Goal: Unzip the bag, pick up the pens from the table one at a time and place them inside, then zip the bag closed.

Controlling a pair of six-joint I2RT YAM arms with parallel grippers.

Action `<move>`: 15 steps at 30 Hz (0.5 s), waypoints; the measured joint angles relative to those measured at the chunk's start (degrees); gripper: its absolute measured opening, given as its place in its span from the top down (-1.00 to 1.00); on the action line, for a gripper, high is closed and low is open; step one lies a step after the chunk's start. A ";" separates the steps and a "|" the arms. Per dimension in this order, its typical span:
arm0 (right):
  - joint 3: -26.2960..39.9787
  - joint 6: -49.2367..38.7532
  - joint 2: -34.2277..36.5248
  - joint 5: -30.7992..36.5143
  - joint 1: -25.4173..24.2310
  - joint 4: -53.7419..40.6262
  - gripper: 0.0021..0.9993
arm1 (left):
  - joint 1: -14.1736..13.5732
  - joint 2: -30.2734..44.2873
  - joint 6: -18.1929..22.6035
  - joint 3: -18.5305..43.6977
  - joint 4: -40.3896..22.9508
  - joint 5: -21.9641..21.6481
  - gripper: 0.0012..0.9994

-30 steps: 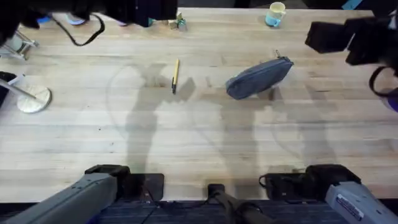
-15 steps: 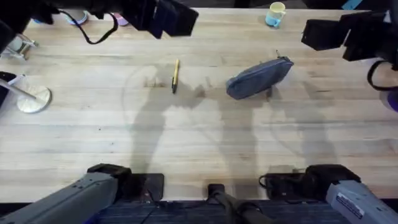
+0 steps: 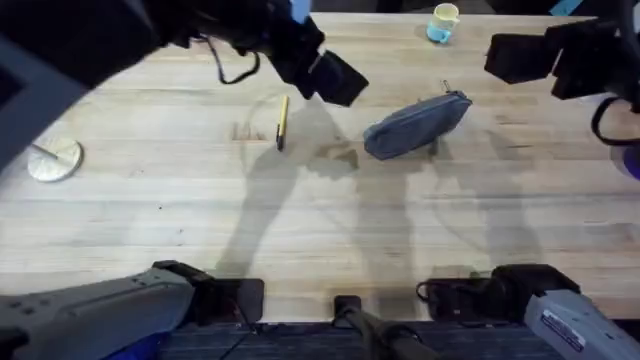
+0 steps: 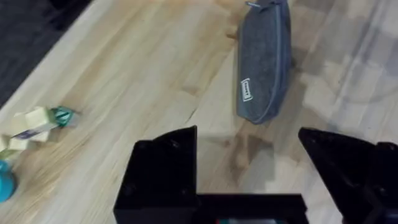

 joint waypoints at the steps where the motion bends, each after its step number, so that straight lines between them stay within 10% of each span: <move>1: 0.00 0.00 0.00 0.00 0.00 0.00 -0.99 | -0.48 0.68 0.04 0.00 0.26 0.02 -0.99; 15: 0.00 -0.17 0.00 0.00 0.00 0.00 -0.99 | -8.44 13.00 1.84 0.00 3.58 0.02 -0.99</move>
